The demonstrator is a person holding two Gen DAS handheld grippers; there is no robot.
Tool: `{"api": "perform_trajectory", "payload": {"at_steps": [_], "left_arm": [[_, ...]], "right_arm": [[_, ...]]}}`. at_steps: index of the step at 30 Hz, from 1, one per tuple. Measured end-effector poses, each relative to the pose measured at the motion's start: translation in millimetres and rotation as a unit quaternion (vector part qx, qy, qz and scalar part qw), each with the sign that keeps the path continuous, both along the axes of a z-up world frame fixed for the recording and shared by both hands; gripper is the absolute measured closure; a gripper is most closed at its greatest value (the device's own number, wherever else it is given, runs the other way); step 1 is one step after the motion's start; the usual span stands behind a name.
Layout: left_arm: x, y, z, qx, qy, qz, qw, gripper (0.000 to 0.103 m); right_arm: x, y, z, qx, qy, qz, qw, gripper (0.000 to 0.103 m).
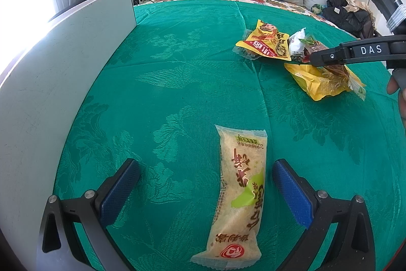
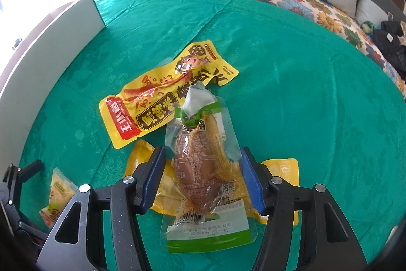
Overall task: Organize snacks
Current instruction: 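Grasp the brown sausage in the green-labeled bag with the right tool, then lift the sausage bag with the right tool while the left tool grasps the bread bar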
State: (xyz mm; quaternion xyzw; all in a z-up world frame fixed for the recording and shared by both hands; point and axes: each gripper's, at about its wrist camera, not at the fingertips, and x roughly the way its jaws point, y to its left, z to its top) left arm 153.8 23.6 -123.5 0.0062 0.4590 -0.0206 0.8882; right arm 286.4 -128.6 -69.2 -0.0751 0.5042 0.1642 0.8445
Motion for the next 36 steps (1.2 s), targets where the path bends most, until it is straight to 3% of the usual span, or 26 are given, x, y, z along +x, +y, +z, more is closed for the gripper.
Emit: {"api": "perform_trajectory", "payload": {"at_steps": [5, 10, 13, 17, 21, 24, 26, 29, 32, 36], "left_arm": [[0.2, 0.1, -0.2, 0.000, 0.000, 0.000, 1.0000, 0.000], [0.2, 0.0, -0.3, 0.000, 0.000, 0.000, 1.0000, 0.000], [0.2, 0.0, -0.2, 0.000, 0.000, 0.000, 1.0000, 0.000], [0.3, 0.0, -0.5, 0.000, 0.000, 0.000, 1.0000, 0.000], [0.3, 0.1, -0.5, 0.000, 0.000, 0.000, 1.0000, 0.000], [0.4, 0.1, -0.7, 0.000, 0.000, 0.000, 1.0000, 0.000], [0.5, 0.1, -0.7, 0.000, 0.000, 0.000, 1.0000, 0.000], [0.5, 0.1, -0.9, 0.000, 0.000, 0.000, 1.0000, 0.000], [0.5, 0.2, -0.7, 0.000, 0.000, 0.000, 1.0000, 0.000], [0.6, 0.2, -0.8, 0.000, 0.000, 0.000, 1.0000, 0.000]], "right_arm": [[-26.5, -32.0, 25.2, 0.071, -0.028, -0.030, 0.997, 0.043], [-86.0, -70.4, 45.7, 0.117, -0.035, -0.057, 0.991, 0.042], [-126.1, -89.5, 38.0, 0.111, -0.025, -0.074, 0.991, 0.042], [-161.7, -96.6, 10.3, 0.067, -0.024, -0.092, 0.993, 0.041], [-163.8, -97.1, -19.4, 0.028, -0.013, -0.091, 0.995, 0.039], [-159.0, -96.7, -19.7, 0.027, -0.024, -0.090, 0.995, 0.034], [-159.0, -97.0, -23.6, 0.030, -0.038, -0.087, 0.995, 0.023], [-163.6, -83.1, -28.6, -0.009, -0.063, -0.065, 0.996, 0.016], [-163.2, -81.3, -30.9, 0.000, -0.068, -0.066, 0.996, 0.007], [-161.5, -81.1, -32.2, 0.004, -0.071, -0.063, 0.995, 0.005]]}}
